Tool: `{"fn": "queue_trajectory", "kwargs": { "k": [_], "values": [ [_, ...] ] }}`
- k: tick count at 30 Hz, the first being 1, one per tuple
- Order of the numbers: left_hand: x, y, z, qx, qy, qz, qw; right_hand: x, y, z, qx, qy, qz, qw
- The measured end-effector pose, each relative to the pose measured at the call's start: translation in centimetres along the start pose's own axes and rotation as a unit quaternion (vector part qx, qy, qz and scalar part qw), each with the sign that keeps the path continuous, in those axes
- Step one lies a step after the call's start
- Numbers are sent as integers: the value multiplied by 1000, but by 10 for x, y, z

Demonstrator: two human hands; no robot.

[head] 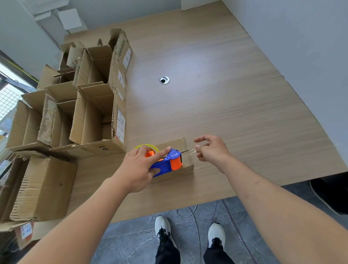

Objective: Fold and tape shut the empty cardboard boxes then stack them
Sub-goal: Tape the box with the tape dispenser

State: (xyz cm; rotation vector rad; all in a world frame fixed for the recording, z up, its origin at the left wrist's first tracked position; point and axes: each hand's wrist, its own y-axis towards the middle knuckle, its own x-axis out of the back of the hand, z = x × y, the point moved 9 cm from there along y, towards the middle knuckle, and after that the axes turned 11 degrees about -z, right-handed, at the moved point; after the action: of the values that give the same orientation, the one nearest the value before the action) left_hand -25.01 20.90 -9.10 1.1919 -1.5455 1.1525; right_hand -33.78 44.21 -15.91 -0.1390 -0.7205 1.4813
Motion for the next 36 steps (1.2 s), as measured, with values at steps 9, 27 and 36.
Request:
{"fn": "queue_trajectory", "kwargs": {
  "k": [9, 27, 36],
  "values": [
    [0, 8, -1, -1, -10, 34, 999, -13, 14, -29, -91, 44, -12, 995],
    [-1, 12, -1, -27, -11, 43, 999, -60, -9, -5, 111, 61, 8, 992],
    [15, 9, -13, -117, 5, 0, 993, -78, -17, -14, 150, 47, 15, 987]
  ]
}}
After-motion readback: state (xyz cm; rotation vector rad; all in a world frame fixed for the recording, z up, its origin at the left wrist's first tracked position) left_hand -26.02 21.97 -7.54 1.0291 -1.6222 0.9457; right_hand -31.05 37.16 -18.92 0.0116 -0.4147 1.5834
